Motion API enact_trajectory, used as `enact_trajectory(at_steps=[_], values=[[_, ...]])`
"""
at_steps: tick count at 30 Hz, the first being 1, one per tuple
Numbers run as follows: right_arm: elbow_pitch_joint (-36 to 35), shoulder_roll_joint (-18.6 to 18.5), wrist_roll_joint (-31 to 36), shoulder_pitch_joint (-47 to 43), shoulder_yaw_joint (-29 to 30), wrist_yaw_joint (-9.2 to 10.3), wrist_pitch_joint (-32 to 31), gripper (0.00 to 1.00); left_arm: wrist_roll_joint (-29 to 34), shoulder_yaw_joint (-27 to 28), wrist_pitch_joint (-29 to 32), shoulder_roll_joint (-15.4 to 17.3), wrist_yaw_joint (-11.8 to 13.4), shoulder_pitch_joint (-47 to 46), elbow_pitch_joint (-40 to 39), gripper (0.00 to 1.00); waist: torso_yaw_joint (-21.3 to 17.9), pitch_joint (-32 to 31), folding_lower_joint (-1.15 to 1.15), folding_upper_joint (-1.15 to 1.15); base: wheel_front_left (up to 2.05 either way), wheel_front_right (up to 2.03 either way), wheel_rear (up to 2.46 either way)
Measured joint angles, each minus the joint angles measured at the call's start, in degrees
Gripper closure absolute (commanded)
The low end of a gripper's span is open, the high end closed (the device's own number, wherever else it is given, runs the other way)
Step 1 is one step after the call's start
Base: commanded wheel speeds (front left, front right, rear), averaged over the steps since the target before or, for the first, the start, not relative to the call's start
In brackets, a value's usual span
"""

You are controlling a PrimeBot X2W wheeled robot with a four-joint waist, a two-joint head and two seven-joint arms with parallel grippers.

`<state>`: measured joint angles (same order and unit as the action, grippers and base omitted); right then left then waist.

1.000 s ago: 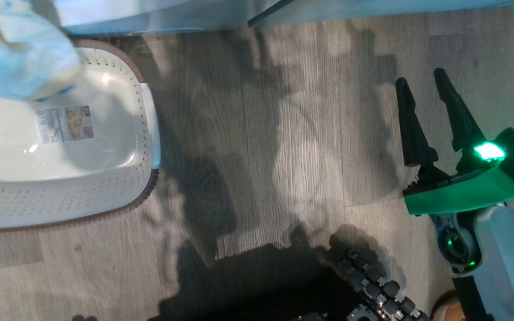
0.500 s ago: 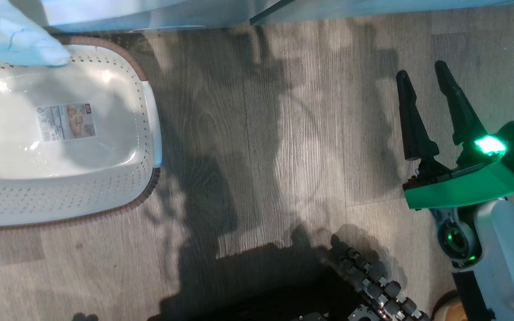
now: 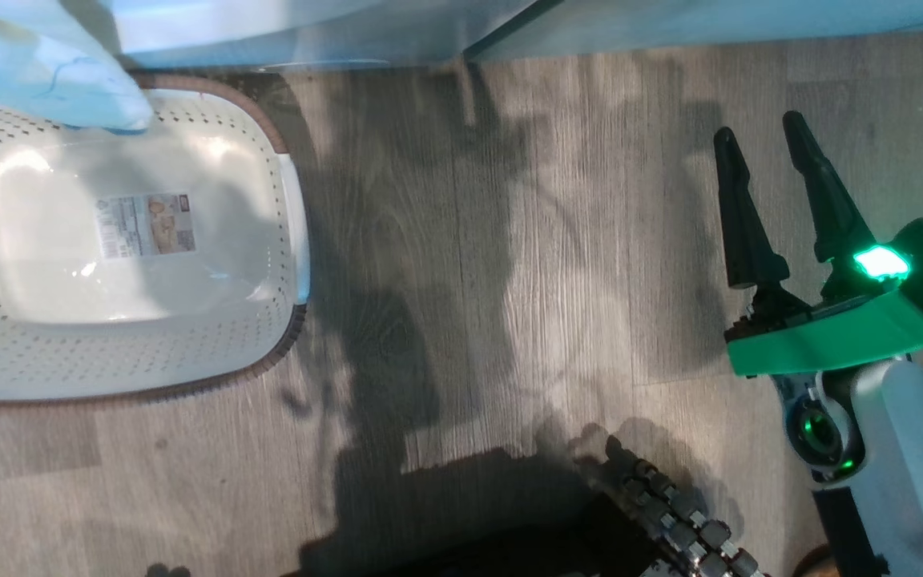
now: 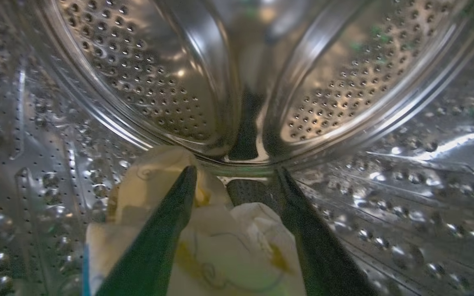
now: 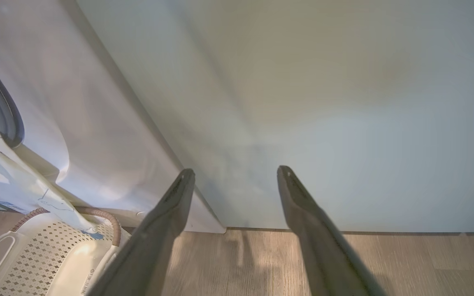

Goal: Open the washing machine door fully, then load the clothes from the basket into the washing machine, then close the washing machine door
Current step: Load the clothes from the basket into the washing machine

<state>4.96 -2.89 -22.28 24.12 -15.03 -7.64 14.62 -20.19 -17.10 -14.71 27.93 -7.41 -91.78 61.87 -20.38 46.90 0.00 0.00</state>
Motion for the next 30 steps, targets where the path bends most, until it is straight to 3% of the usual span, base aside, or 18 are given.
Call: enact_trajectory(at_steps=[6, 14, 30], values=[[0.33, 0.00, 0.01, -0.33, 0.31, 0.00, 0.00, 0.00, -3.02, -3.98, 0.00, -1.32, -0.03, 0.87, 2.09, 0.00, 0.70, -1.99, 0.00, 0.00, 0.00, 0.00, 0.00], [0.71, 0.00, 0.11, -2.18, 1.33, 0.00, 0.00, 0.00, -8.48, -6.93, 0.00, -1.68, -0.03, 8.75, 0.80, 0.00, 1.69, -5.92, 0.00, 0.00, 0.00, 0.00, 0.00], [1.89, 0.00, 0.67, -7.60, 2.29, 0.00, 0.00, 0.00, -12.24, -5.92, 0.01, -1.70, 0.14, 30.19, -10.12, 0.00, 3.13, -15.12, 0.00, 0.00, 0.00, 0.00, 0.00]])
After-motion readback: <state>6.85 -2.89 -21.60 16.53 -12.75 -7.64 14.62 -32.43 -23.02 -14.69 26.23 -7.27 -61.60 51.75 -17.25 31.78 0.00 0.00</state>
